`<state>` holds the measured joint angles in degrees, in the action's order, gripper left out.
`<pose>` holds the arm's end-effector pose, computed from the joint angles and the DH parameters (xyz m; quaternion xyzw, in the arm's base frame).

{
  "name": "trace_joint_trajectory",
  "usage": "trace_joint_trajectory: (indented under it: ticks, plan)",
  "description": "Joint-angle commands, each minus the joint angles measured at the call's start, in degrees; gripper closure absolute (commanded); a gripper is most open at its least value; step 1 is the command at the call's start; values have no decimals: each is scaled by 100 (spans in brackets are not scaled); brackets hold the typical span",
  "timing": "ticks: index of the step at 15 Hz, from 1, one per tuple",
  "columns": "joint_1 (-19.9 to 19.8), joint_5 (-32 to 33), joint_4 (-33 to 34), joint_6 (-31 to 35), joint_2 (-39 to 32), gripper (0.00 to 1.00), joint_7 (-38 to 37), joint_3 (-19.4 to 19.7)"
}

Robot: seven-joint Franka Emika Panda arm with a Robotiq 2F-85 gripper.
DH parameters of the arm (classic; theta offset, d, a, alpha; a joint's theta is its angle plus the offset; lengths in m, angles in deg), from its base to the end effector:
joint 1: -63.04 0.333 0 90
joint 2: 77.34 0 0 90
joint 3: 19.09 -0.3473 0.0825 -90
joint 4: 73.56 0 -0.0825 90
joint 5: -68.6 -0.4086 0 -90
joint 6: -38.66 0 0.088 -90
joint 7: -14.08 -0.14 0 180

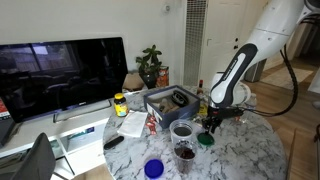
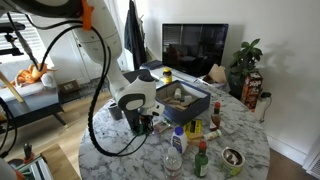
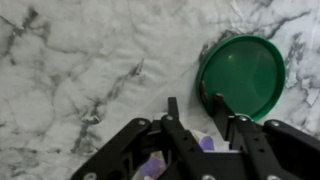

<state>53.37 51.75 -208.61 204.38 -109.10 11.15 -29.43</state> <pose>0.5118 0.0028 0.0673 -0.9812 0.1742 0.0140 0.0818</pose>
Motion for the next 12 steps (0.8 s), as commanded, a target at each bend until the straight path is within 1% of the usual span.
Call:
trace_joint_trajectory:
  ticks: [1,2,3,5,6,7,8,9,11,12]
  plan:
    - [-281,-208,23,150,-146,40,346,-289]
    - [-293,-206,17,154,-147,40,377,-308]
    - [-319,-205,15,147,-151,42,428,-345]
    - [-327,-185,6,144,-147,57,475,-379]
    - [-324,-173,-4,135,-124,60,485,-377]
    - [-285,-149,-27,97,-84,58,452,-327]
    - [-271,-156,-65,90,-37,68,419,-304]
    - [-251,-152,-124,42,39,64,374,-266]
    - [-213,-141,-191,14,104,64,327,-222]
    - [-174,-134,-235,-10,143,60,280,-190]
